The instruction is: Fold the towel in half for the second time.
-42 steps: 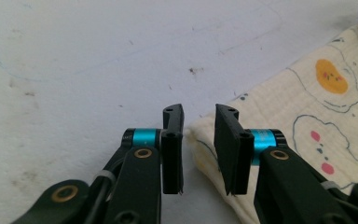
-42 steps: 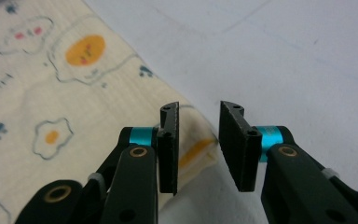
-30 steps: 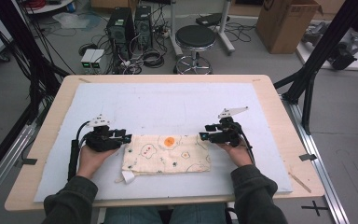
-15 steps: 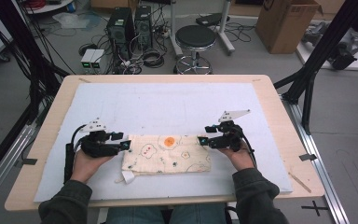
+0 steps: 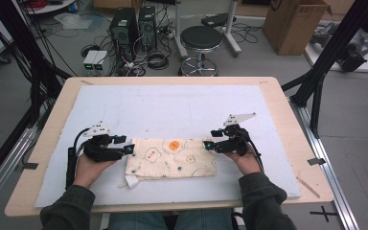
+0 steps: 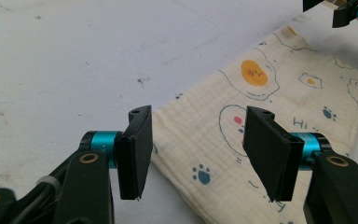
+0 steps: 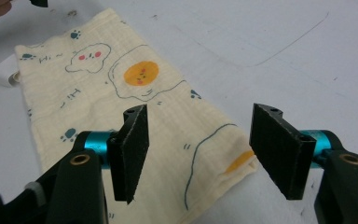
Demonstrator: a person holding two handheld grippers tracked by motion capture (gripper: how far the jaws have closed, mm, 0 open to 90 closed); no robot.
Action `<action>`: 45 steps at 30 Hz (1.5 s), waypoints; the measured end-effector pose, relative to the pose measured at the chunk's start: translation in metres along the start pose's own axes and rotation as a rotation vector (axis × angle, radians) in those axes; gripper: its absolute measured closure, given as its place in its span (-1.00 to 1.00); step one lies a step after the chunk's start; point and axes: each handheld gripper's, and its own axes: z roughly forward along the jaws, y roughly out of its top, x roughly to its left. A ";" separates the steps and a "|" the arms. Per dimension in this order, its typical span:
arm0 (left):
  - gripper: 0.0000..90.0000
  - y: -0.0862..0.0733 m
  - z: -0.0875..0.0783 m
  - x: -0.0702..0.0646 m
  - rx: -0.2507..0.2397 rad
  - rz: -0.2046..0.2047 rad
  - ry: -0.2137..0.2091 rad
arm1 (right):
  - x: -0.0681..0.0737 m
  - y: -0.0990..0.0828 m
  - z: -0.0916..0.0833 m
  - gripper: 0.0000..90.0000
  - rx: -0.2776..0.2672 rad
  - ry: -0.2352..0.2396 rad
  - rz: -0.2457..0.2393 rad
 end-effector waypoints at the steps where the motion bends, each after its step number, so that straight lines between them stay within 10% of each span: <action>1: -0.04 0.000 0.000 0.000 0.005 0.000 0.000 | 0.000 0.000 0.000 -0.17 0.001 0.001 0.004; 16: 0.01 -0.002 0.004 0.005 0.017 -0.008 0.035 | -0.007 -0.004 0.007 -0.17 0.022 -0.001 0.013; 24: 0.03 -0.003 0.015 0.012 -0.006 -0.058 0.146 | -0.013 -0.007 0.010 -0.12 0.042 -0.011 0.015; 32: 0.12 -0.006 0.032 0.024 0.006 -0.138 0.108 | -0.020 -0.007 0.014 -0.03 0.042 -0.031 0.036; 45: 0.34 -0.008 0.043 0.023 0.064 -0.149 0.092 | -0.031 -0.012 0.028 0.34 0.092 -0.015 0.109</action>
